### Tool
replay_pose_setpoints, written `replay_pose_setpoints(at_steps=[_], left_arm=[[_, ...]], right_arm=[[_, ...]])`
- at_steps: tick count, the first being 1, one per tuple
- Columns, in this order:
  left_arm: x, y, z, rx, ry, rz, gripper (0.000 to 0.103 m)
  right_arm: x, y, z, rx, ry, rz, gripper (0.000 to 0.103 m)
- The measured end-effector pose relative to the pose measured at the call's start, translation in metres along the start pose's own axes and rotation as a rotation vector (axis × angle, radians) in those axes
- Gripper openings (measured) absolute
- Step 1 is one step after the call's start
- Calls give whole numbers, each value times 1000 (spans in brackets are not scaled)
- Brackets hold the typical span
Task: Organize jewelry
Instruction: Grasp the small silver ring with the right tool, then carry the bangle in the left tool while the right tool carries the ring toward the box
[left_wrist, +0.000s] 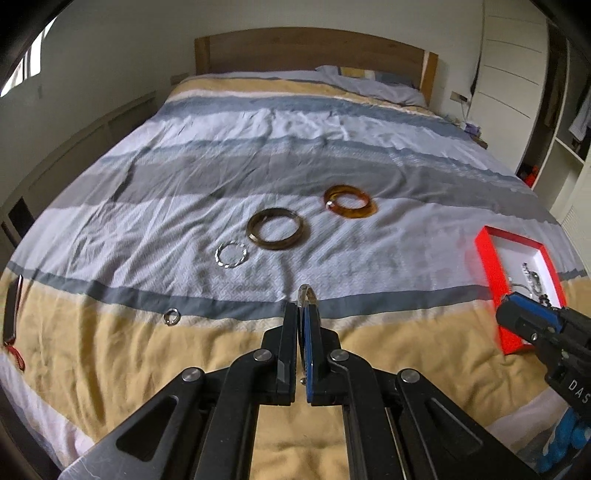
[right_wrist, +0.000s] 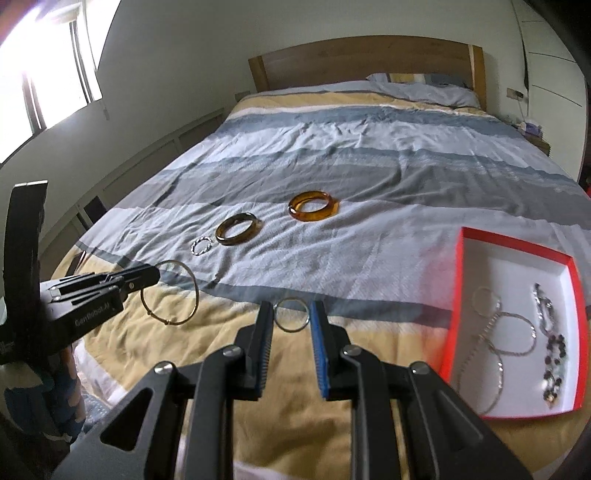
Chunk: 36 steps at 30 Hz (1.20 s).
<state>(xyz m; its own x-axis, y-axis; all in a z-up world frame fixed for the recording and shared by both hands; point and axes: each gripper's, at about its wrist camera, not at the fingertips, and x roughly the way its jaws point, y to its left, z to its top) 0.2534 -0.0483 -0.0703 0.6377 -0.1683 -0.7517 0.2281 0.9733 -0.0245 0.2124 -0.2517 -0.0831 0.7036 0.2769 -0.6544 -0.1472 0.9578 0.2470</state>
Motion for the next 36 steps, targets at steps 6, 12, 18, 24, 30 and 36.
replay_pose_setpoints(at_steps=[6,12,18,24,30,36], left_arm=[[-22,-34,10,52,-31,-23,3],[-32,-95,25,123,-53,-110,3],[-22,-174,34,196,-37,-239,3],[0,-247,26,265,12,-372,3],[46,-280,3,291,110,-396,3],[84,-277,-15,283,183,-353,4]], right_arm=[[-31,-18,-3,32,-42,-14,19],[-64,-61,-6,72,-79,-81,19],[-83,-123,-21,115,-64,-183,19],[-71,-178,-38,150,0,-254,19],[-50,-206,-52,162,59,-267,19],[-36,-220,-62,165,99,-272,19]])
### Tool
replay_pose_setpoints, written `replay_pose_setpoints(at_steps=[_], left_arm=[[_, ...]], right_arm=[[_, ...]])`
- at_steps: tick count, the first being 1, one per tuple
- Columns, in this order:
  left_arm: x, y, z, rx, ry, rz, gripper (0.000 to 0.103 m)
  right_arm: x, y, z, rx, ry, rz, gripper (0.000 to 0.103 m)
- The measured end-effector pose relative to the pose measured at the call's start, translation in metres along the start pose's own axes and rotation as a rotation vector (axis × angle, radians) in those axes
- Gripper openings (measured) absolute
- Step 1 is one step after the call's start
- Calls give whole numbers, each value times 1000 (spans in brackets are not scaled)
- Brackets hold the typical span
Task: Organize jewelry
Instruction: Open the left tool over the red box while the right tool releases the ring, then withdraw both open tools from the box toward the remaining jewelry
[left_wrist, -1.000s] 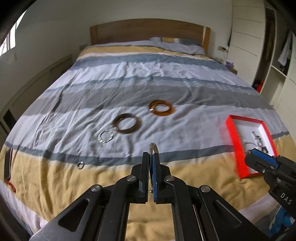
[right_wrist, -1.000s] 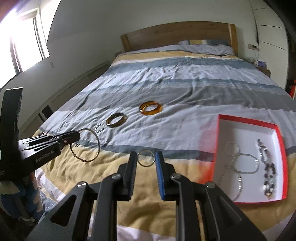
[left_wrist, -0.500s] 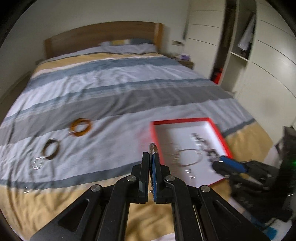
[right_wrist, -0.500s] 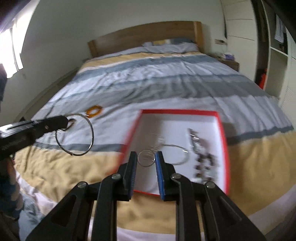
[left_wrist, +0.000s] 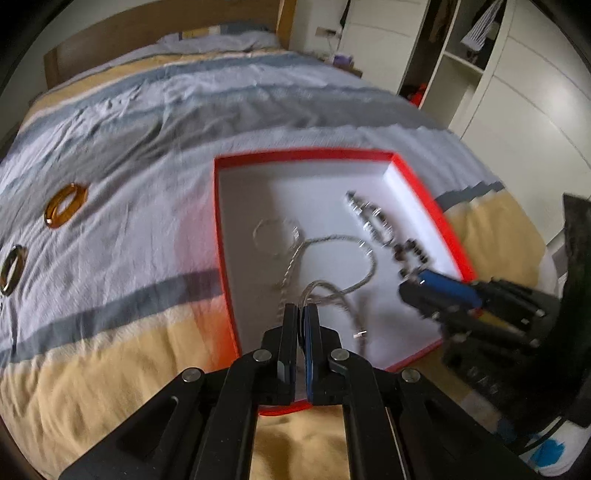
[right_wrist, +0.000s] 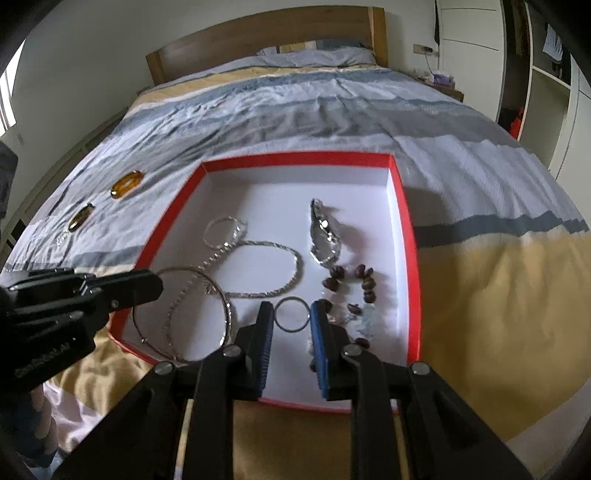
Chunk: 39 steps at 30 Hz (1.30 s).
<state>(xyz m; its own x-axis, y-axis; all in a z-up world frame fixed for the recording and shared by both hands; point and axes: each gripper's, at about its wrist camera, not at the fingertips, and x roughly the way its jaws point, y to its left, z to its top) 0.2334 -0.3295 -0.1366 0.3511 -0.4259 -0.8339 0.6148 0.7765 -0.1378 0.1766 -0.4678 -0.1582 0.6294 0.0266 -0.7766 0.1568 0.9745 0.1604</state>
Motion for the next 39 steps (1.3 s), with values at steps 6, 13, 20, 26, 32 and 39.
replay_pose_setpoints(at_steps=[6,13,20,26,32,39], left_arm=[[15,7,-8,13,21,44,4],[13,4,-9,28,6,63,8],[-13,0,-10,27,-47,58,36],[-56,3,-20,-13,-114,98,51],[-104,9,-37,-44,-179,171,59],[-149,16,-59,-55,-239,229,66]], right_arm=[[12,-3,-2,-16,17,-16,20],[12,-3,-1,-11,26,-34,24],[-9,-6,-3,27,0,-44,39],[-48,4,-3,52,-47,-52,39],[-78,30,-10,58,-67,-51,39],[-108,73,-19,30,-100,-45,44]])
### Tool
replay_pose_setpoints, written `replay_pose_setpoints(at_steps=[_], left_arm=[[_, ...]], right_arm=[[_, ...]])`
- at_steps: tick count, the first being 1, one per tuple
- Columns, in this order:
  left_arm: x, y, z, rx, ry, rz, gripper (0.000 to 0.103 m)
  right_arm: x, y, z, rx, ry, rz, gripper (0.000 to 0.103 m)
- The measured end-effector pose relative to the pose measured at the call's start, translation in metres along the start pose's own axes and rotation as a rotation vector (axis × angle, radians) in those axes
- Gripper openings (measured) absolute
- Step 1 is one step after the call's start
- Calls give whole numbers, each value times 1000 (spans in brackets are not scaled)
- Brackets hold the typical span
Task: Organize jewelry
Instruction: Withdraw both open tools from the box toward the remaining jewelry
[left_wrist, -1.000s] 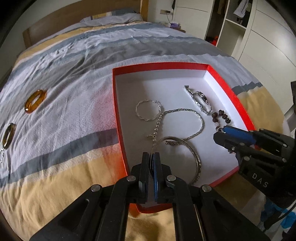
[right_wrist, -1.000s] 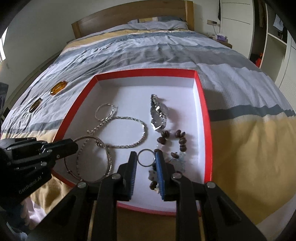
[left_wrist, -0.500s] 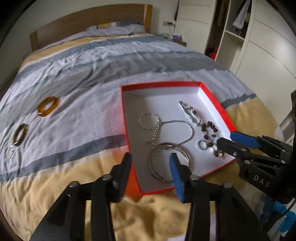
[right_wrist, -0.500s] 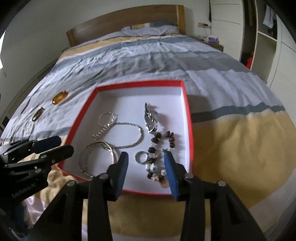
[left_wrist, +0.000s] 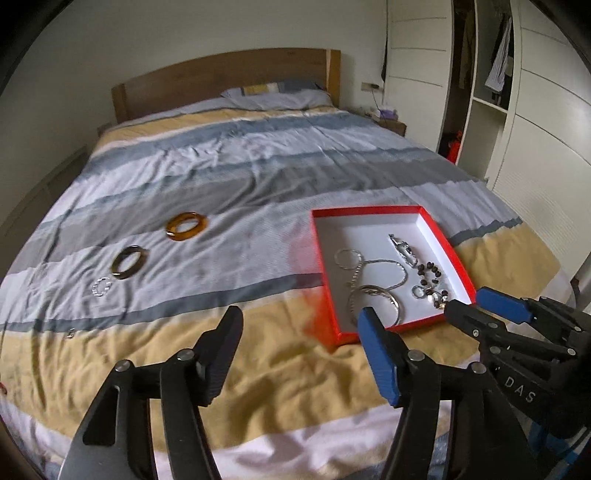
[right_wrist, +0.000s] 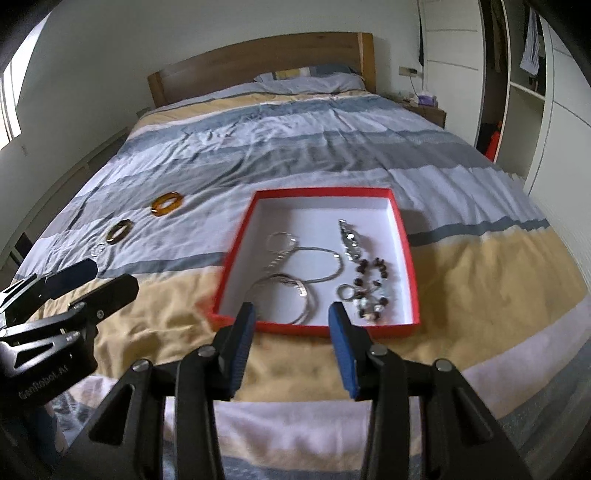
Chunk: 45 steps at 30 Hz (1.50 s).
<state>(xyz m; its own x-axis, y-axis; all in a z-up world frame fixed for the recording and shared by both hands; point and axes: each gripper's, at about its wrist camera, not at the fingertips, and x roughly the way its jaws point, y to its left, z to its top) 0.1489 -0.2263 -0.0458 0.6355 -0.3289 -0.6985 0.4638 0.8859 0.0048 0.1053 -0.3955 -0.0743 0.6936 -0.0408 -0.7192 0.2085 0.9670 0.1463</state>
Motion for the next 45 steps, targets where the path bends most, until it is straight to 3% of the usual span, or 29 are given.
replay_pose_setpoints(at_steps=[24,33,45], left_arm=[[-98,60,-44,-61,-124,103,77],[-104,80,-74,-103,-93,75,77],[-97,159,-104,-216,-52,146,77]], right_arm=[[-71,100,-27,-117,-79,32,48],[-84,113,-35,-134,-80,56,48],[-70,146,-29,-182,-63,121,48]])
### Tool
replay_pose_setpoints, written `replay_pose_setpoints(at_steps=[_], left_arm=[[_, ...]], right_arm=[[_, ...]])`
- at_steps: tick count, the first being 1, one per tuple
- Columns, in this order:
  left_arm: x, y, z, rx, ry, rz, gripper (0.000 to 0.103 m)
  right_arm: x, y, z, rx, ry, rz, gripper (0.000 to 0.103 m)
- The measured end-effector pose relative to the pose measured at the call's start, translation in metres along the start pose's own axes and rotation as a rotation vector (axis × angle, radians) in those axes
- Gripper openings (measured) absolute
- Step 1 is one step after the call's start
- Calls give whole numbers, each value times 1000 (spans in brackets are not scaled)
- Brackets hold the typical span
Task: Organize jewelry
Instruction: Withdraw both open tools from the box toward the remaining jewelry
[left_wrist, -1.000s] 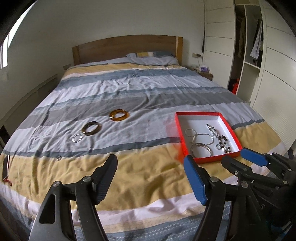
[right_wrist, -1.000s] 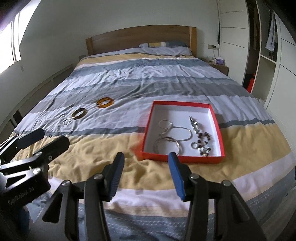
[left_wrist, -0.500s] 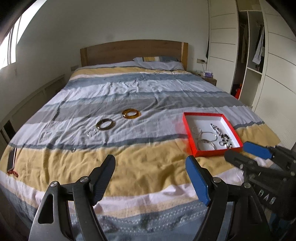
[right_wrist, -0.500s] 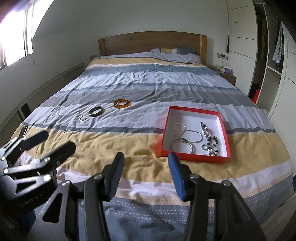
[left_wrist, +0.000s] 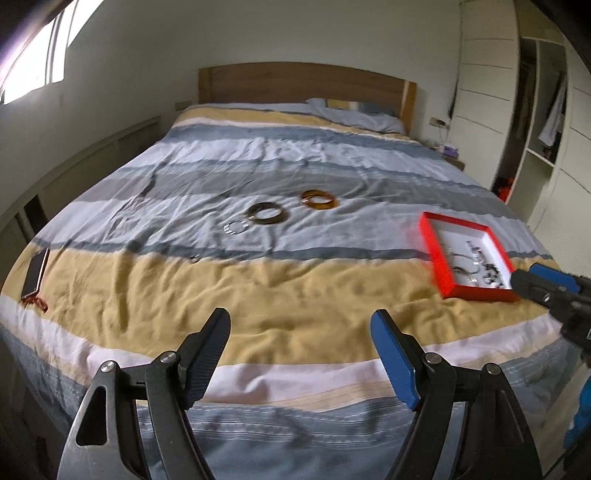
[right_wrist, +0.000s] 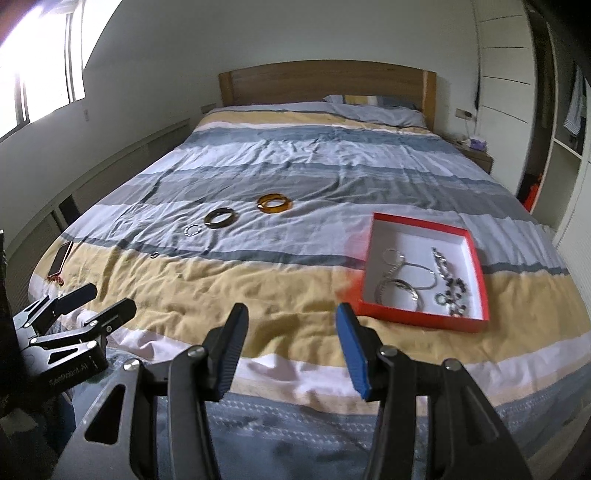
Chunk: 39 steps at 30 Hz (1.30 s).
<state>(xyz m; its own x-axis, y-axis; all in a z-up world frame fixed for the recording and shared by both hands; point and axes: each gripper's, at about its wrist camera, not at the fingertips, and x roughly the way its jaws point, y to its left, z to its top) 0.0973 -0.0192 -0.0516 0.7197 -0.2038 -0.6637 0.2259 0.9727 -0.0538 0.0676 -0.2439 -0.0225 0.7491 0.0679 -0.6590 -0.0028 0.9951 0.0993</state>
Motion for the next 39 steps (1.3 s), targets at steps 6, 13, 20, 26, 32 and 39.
replay_pose_setpoints(at_steps=[6,13,20,26,32,39], left_arm=[[20,32,-1,-15,17,53,77],[47,70,11,-48,30,55,76],[83,105,30,-44,60,50,76],[117,131,42,-59,81,73,75],[152,145,48,-84,99,85,74],[186,153,46,-94,125,91,70]], right_arm=[[27,16,11,-41,13,45,48],[71,30,26,-78,49,112,47],[126,38,46,-90,89,169,47],[177,48,61,-102,117,208,47],[220,49,65,-77,145,225,47],[255,42,60,-63,179,227,47]])
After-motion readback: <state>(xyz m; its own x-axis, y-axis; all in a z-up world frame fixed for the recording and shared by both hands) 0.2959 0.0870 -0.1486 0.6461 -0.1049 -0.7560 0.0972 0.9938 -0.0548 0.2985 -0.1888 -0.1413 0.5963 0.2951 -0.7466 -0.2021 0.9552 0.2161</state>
